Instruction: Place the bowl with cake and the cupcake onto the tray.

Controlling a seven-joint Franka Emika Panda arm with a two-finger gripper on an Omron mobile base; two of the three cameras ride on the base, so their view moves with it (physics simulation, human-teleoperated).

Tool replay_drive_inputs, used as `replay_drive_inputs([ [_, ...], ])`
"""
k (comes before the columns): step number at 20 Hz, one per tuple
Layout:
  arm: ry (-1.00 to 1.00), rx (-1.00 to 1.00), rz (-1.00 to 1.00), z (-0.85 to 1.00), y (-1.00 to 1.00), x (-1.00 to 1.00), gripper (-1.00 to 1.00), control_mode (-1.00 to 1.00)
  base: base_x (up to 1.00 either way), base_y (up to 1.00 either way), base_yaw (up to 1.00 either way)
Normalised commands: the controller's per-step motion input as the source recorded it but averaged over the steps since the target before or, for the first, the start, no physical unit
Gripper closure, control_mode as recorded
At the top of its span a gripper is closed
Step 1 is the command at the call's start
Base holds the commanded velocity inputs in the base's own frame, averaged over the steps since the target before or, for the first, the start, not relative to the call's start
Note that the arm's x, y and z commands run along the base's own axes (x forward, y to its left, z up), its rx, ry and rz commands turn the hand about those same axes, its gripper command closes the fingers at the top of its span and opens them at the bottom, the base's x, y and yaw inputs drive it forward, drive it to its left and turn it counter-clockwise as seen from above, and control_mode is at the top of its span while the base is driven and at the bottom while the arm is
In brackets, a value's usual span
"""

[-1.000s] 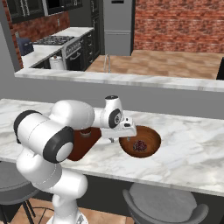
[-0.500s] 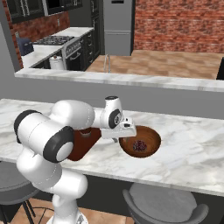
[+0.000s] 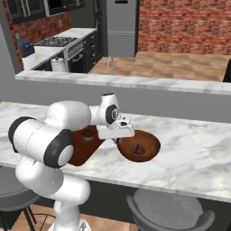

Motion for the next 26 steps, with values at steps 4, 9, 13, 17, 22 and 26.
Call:
replay_drive_inputs([
  [4,0.11,-0.10,-0.23,0.49,0.84,-0.02,1.00,-1.00,0.00,0.00,0.00],
  [9,0.12,-0.27,-0.21,0.70,0.84,-0.06,1.00,-1.00,0.00,0.00,0.00],
  [13,0.00,-0.13,-0.37,0.37,0.85,-0.63,1.00,-1.00,0.00,0.00,0.00],
  [17,-0.01,-0.10,-0.42,0.14,0.89,-0.44,1.00,-1.00,0.00,0.00,0.00],
  [22,-0.12,0.01,-0.29,0.00,0.78,-0.01,1.00,-1.00,0.00,0.00,0.00],
  [26,-0.09,-0.03,-0.13,-0.17,1.00,0.39,1.00,-1.00,0.00,0.00,0.00],
])
